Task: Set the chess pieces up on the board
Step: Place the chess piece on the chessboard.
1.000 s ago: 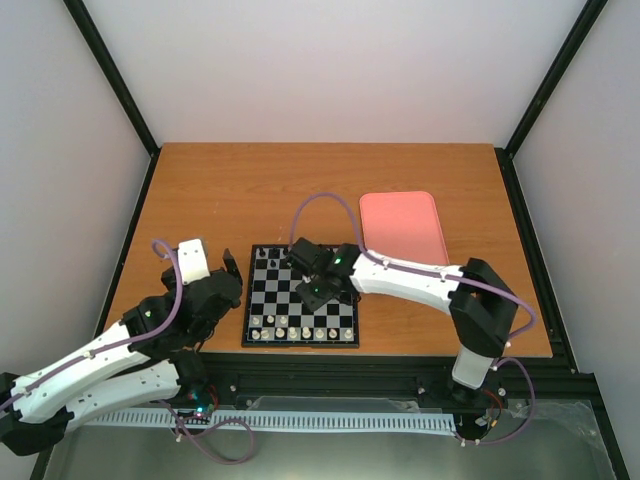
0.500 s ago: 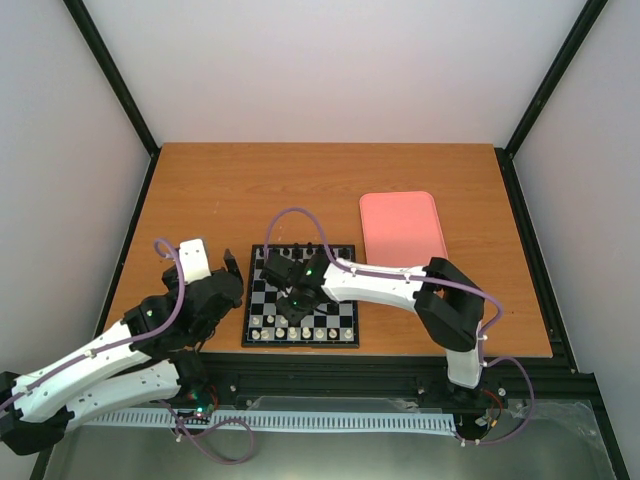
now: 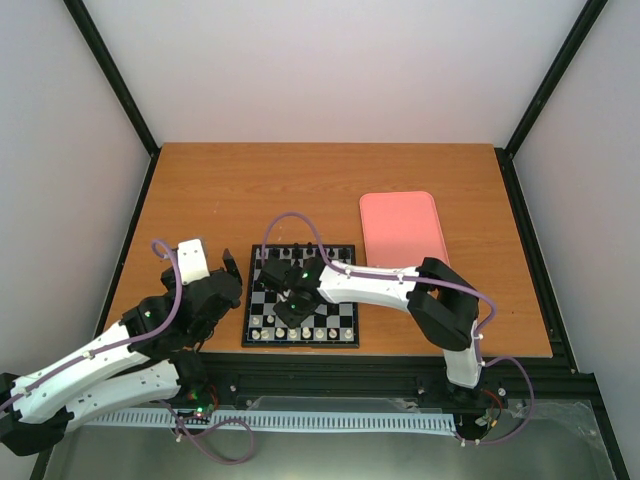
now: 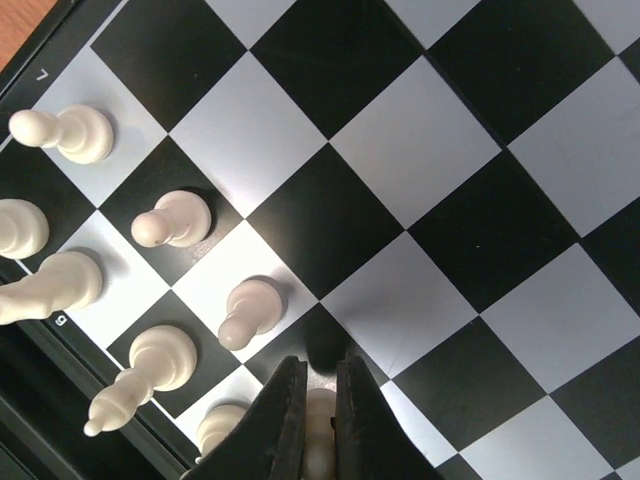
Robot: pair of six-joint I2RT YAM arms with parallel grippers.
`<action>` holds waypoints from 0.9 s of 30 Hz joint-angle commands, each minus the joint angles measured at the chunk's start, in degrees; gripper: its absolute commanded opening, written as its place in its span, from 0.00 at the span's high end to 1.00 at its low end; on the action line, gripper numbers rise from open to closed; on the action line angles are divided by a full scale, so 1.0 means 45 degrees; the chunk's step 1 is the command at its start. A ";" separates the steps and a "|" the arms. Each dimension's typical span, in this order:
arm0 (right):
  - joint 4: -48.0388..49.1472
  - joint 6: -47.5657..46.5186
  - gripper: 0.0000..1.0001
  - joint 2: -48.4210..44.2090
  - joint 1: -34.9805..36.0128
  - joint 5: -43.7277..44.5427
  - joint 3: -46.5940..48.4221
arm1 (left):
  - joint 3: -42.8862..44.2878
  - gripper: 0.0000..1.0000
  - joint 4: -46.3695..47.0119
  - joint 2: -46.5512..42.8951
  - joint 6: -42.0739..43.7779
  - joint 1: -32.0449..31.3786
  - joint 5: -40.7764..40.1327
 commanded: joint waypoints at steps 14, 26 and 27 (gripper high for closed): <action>0.0107 0.0061 0.93 0.0526 0.0271 0.0144 0.0330 | 0.0237 0.00 -0.0079 -0.0138 -0.0100 0.0067 -0.0168; -0.0027 -0.0015 0.90 0.0849 0.0271 0.0203 0.0543 | 0.0235 0.00 -0.0118 -0.0147 -0.0135 0.0067 -0.0202; -0.0029 -0.0026 0.90 0.0836 0.0271 0.0224 0.0529 | 0.0235 0.00 -0.0128 -0.0148 -0.0122 0.0067 -0.0214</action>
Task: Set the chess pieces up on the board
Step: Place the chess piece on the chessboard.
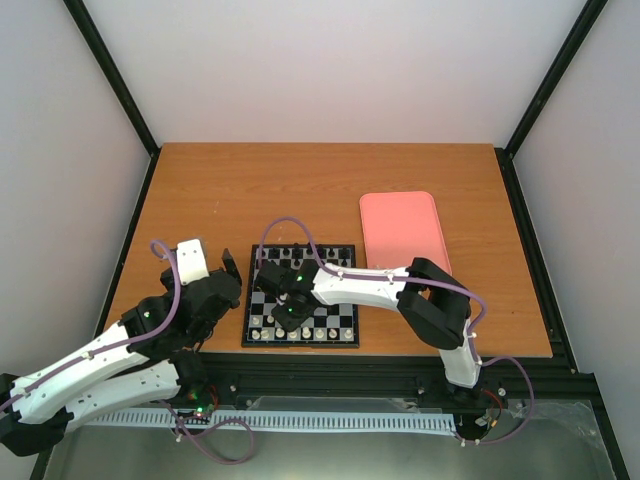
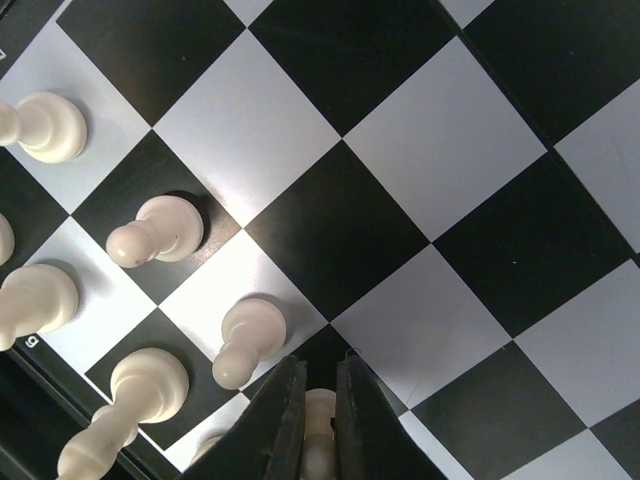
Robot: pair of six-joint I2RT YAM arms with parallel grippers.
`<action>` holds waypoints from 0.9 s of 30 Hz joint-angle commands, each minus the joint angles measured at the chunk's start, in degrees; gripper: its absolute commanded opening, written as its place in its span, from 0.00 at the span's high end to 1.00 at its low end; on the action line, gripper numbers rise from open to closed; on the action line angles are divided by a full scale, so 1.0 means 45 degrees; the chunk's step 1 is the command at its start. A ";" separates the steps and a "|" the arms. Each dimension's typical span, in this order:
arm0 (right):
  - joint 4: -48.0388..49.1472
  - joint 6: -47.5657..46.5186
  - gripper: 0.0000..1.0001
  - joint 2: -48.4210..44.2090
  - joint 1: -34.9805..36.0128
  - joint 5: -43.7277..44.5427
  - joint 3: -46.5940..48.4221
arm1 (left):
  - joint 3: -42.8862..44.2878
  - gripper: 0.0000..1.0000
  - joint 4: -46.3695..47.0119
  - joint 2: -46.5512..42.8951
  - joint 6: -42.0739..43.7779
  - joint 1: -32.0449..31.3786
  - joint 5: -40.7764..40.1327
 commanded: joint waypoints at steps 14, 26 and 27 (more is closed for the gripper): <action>-0.0004 -0.0149 0.77 -0.0020 0.0111 0.0809 0.0409 | 0.0254 0.00 -0.0159 -0.0080 -0.0152 0.0067 -0.0242; -0.0078 -0.0190 0.71 -0.0485 0.0111 0.1312 0.0540 | 0.0234 0.00 -0.0177 -0.0060 -0.0160 0.0067 -0.0273; -0.0083 -0.0179 0.71 -0.0511 0.0113 0.1321 0.0499 | 0.0230 0.00 -0.0177 -0.0060 -0.0155 0.0067 -0.0273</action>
